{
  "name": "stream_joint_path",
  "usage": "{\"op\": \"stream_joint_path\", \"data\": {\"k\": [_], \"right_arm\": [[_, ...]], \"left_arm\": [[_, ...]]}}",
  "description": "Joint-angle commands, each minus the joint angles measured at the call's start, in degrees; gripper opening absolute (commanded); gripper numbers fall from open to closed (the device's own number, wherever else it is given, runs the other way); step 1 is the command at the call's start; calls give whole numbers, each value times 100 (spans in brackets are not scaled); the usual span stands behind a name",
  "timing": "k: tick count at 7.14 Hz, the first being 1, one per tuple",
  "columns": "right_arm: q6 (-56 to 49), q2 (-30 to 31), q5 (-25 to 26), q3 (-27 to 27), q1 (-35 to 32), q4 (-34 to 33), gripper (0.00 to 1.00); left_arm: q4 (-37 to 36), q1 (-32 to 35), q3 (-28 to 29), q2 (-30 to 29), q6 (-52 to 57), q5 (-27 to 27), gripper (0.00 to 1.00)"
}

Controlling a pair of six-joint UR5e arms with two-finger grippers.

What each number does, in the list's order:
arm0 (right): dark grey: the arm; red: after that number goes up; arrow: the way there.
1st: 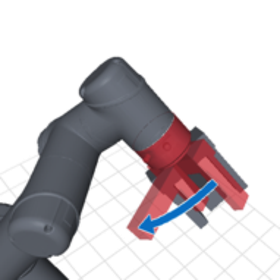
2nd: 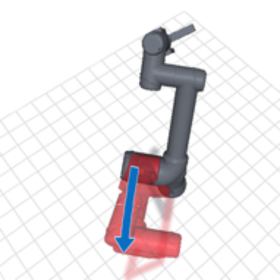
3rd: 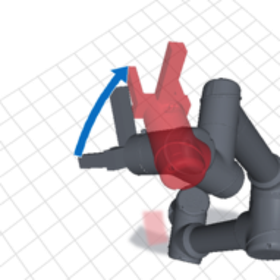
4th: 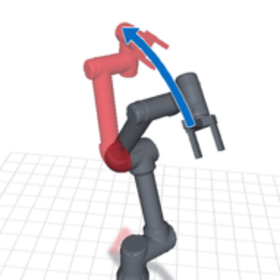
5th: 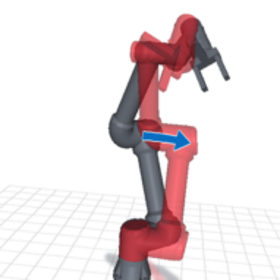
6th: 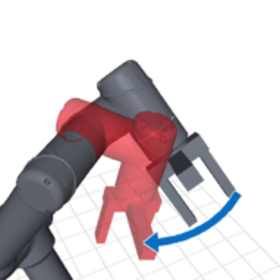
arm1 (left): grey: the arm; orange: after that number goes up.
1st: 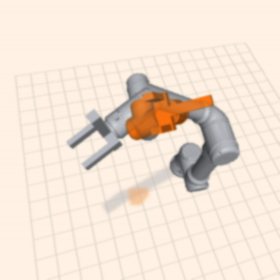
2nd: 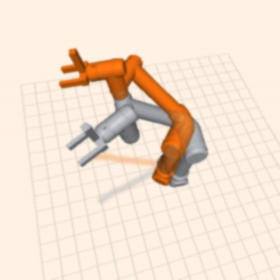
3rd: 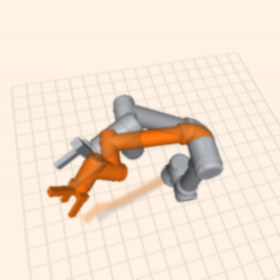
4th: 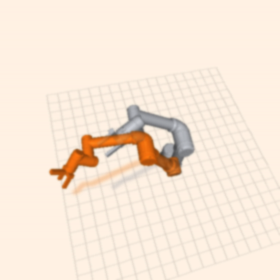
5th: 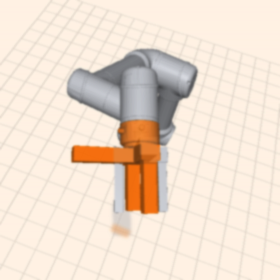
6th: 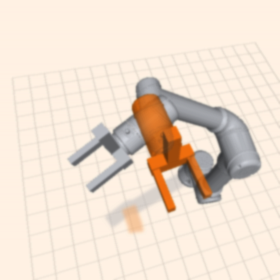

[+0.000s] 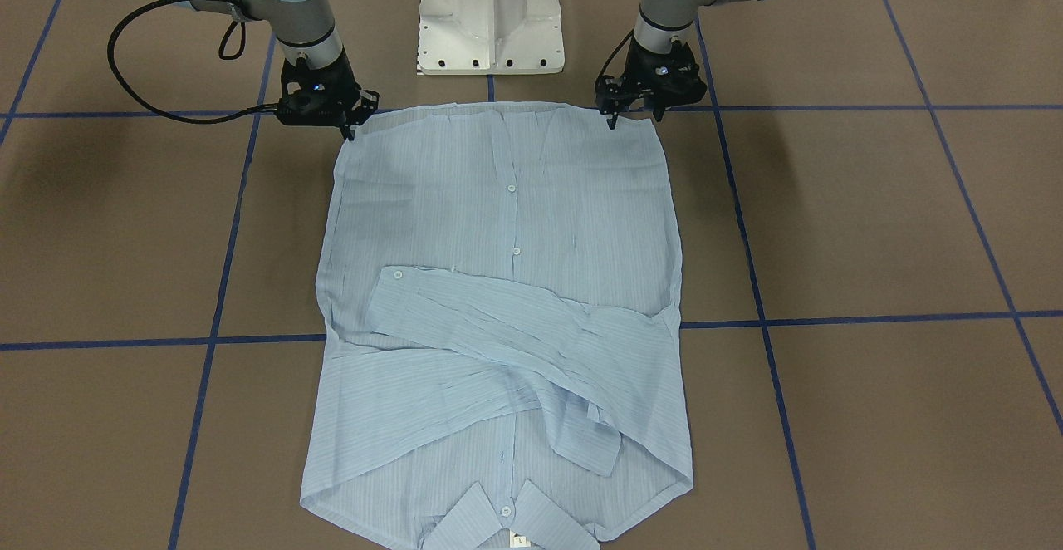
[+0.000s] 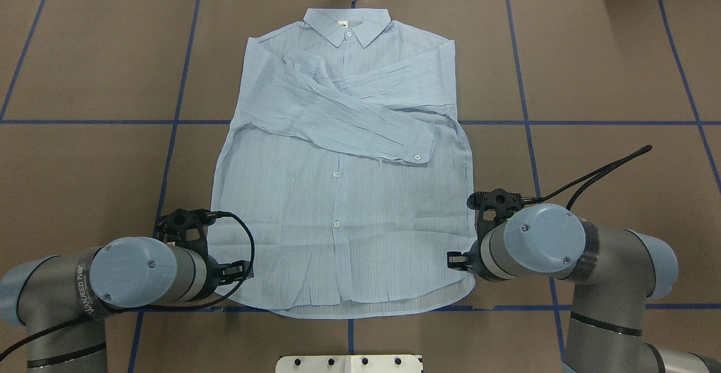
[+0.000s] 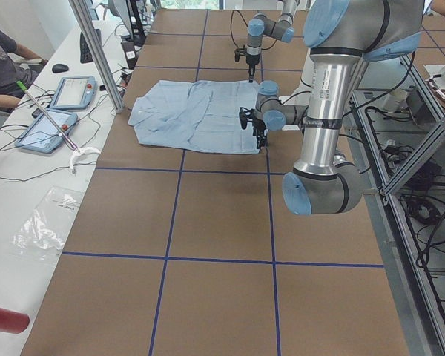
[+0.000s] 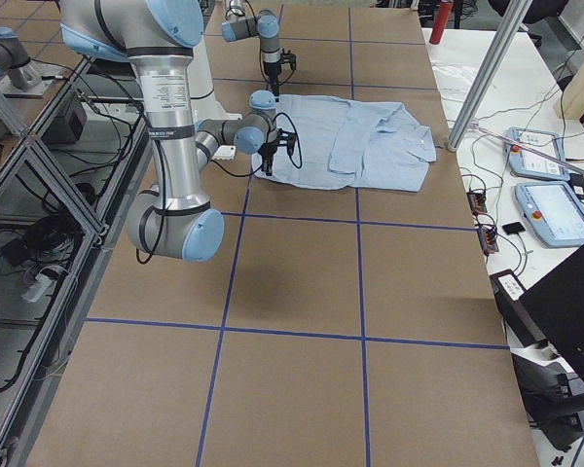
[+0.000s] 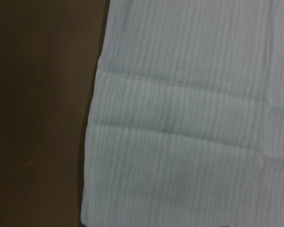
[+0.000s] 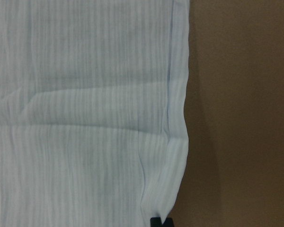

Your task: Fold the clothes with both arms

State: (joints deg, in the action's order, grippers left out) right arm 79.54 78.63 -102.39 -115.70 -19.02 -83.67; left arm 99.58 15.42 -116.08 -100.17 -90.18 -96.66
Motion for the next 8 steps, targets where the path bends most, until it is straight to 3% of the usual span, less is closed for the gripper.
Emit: {"op": "stream_joint_path", "data": {"k": [1,3,6,8], "right_arm": [[0,3,0,3,-23,0,0],[-9,3,0,3,-32,0,0],[0,3,0,3,-58,0,0],[-9,3,0,3,-84,0,0]], "left_arm": [[0,-4,67,94,9,7,82],[9,31,208,86,18,16,73],[26,31,235,86,18,42,49],[26,31,226,86,18,42,46]]}}
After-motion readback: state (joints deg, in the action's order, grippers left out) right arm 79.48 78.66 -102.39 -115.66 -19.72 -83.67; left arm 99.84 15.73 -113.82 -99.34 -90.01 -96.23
